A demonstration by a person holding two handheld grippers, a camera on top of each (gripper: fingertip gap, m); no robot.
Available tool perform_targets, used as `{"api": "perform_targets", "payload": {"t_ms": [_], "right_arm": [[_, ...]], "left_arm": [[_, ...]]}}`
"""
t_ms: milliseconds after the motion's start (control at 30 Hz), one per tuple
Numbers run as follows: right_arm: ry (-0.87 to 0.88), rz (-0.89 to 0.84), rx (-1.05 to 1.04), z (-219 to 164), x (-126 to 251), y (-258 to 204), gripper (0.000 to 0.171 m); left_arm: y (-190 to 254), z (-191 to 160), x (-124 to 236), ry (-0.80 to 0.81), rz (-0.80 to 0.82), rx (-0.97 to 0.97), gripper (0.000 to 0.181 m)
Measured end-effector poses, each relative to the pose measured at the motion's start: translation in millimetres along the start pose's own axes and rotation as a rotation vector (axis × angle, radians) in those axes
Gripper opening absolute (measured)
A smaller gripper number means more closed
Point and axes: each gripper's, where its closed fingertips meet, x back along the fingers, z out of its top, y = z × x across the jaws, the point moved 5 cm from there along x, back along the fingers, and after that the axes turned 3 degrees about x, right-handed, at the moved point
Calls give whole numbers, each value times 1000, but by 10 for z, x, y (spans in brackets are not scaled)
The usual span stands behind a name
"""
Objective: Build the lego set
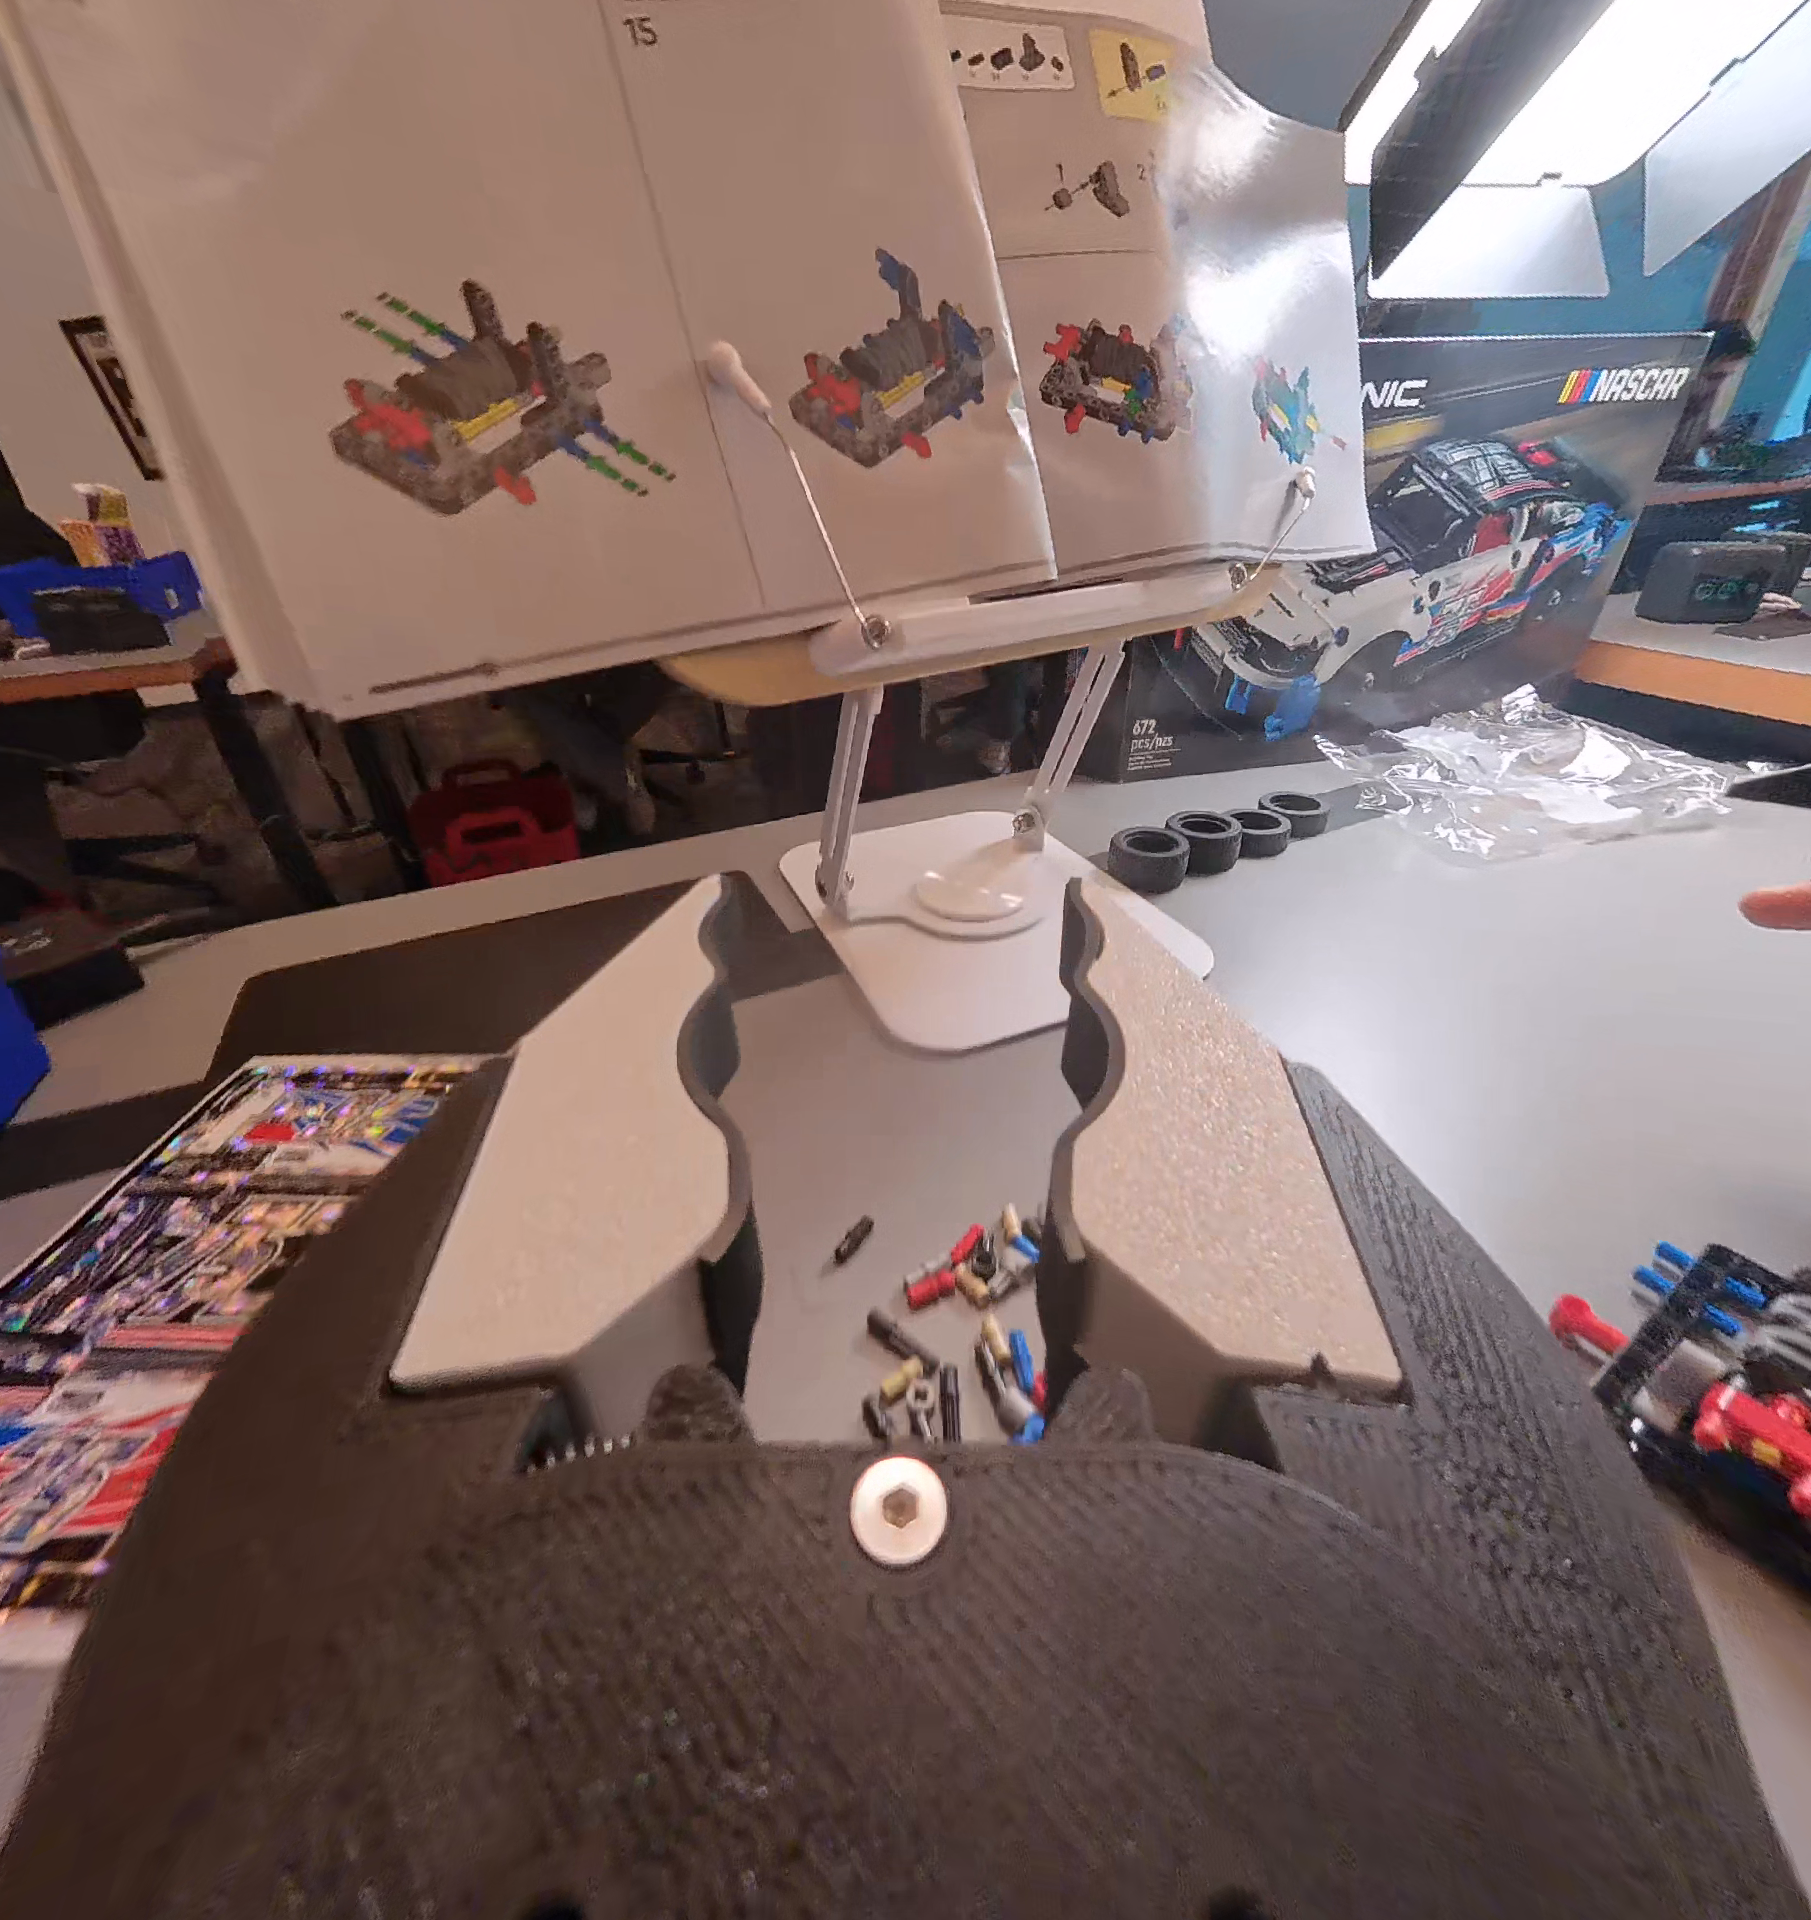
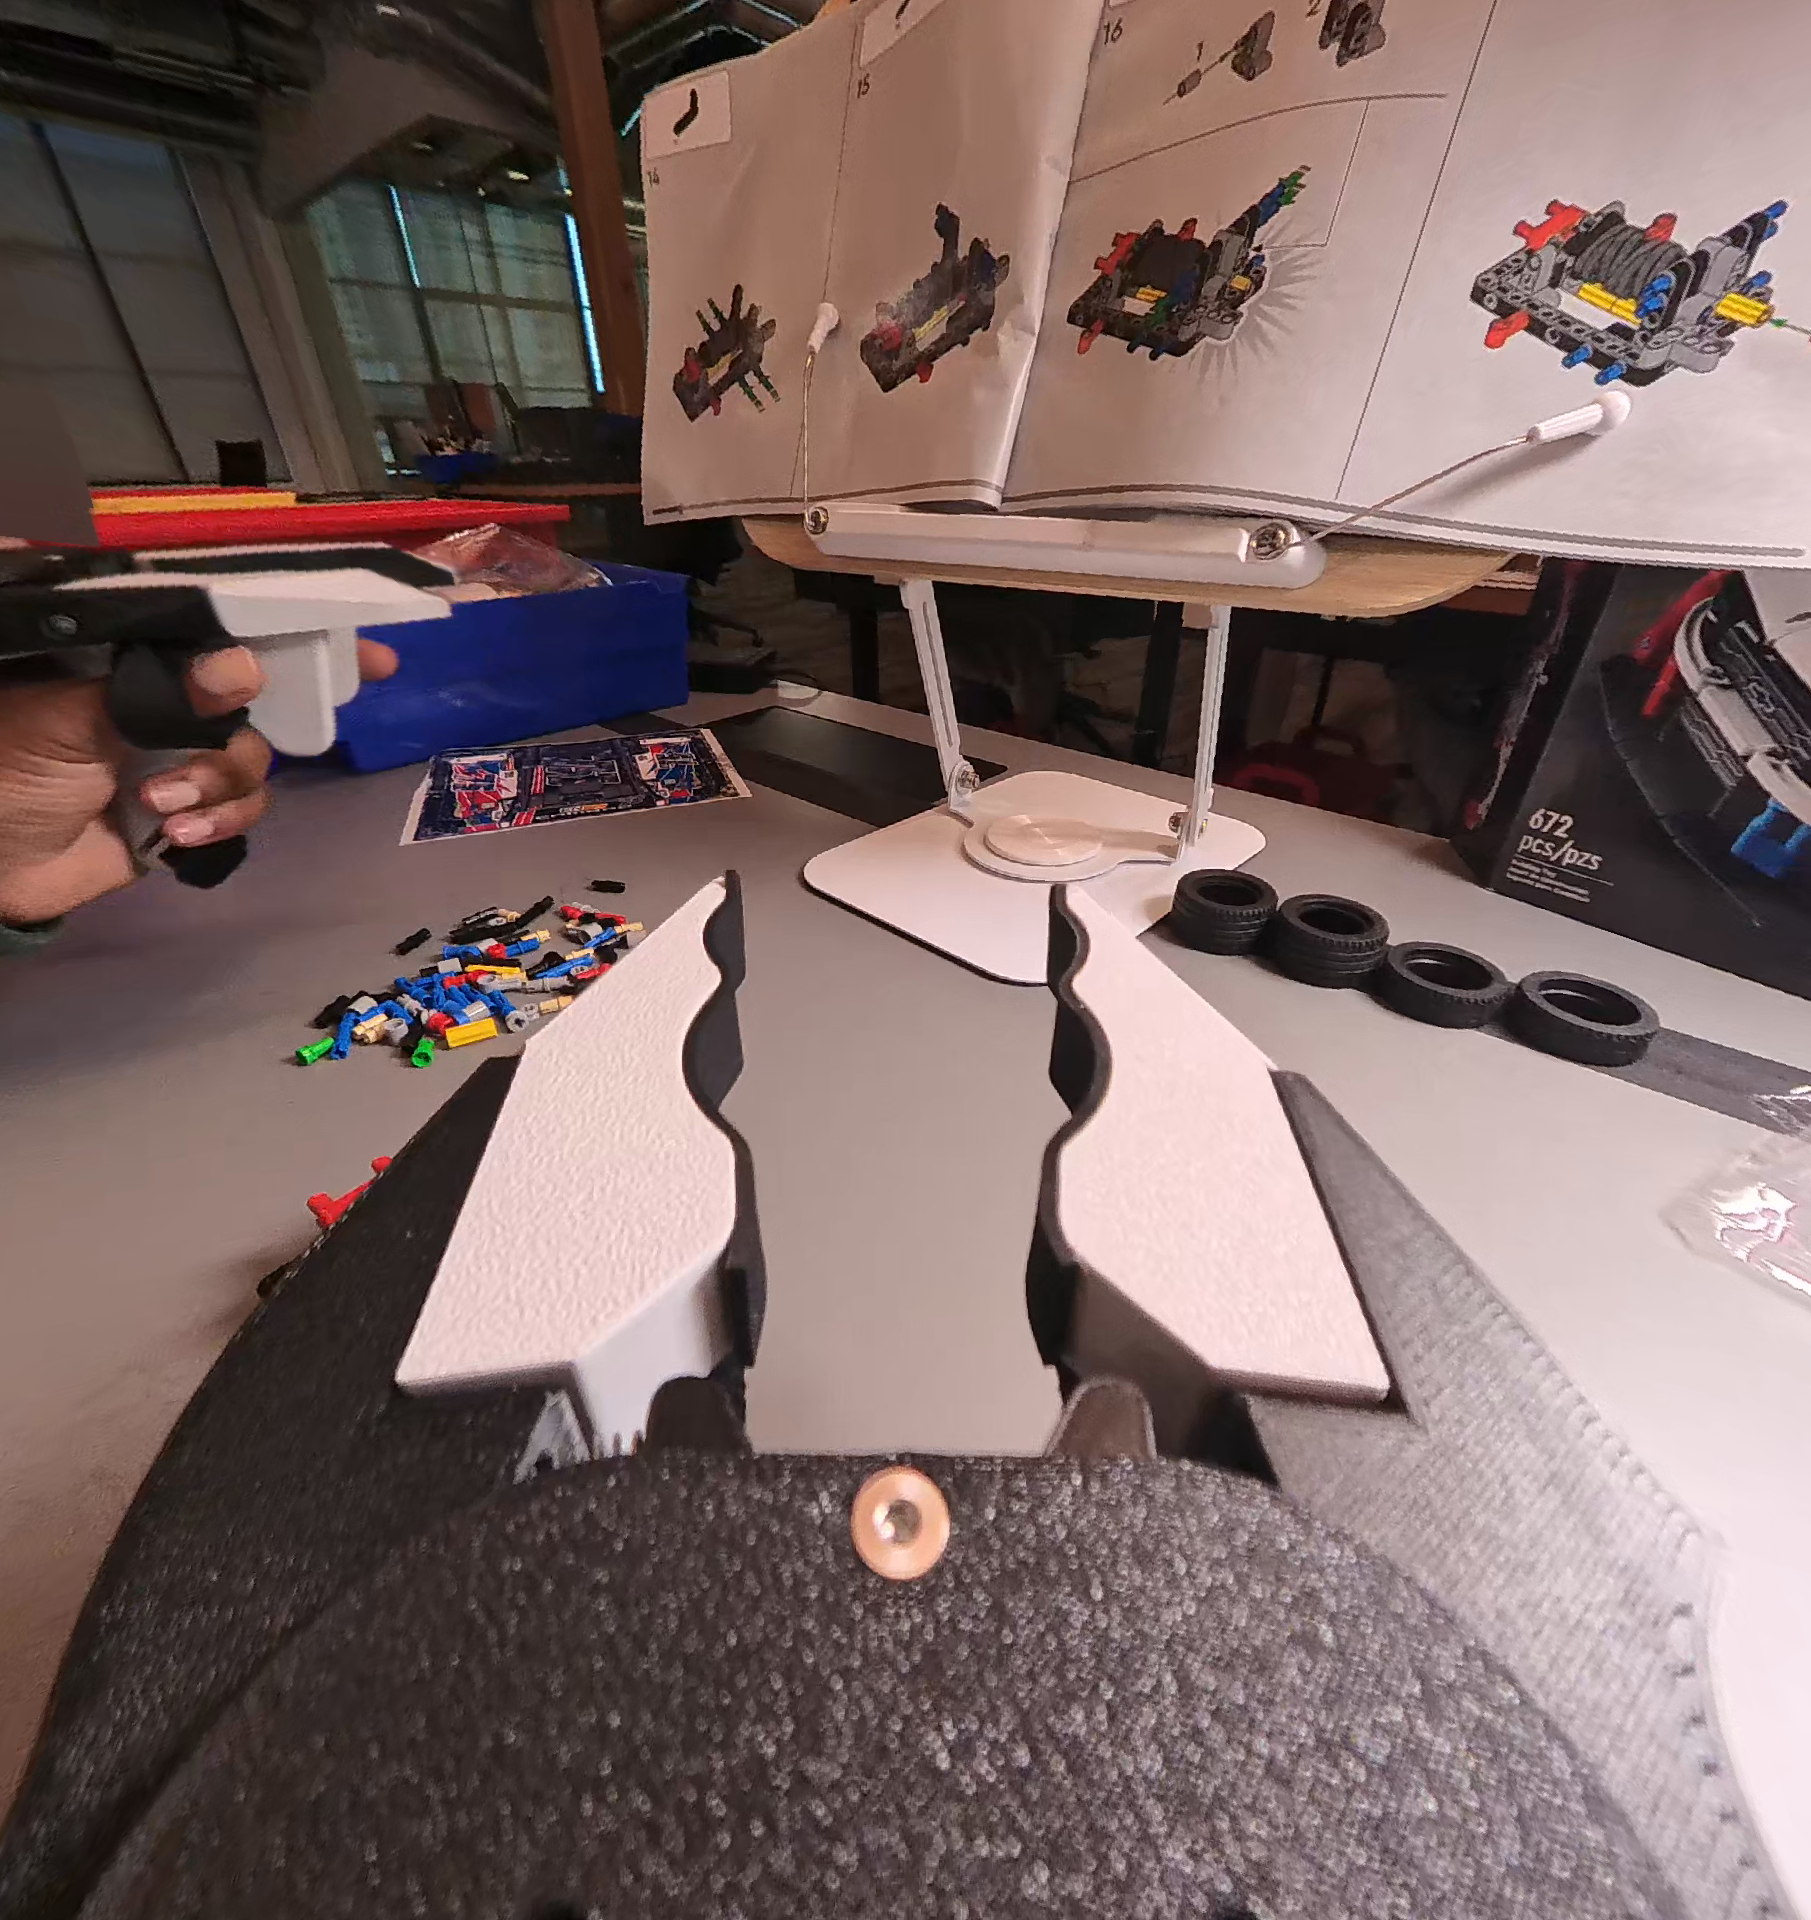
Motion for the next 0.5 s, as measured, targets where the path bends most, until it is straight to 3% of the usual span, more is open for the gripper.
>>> {"api": "perform_targets", "payload": {"t_ms": [500], "right_arm": [[2, -4, 44, -18, 6, -5, 59]], "left_arm": [[-8, -124, -20, -28, -60, -85, 75]]}}
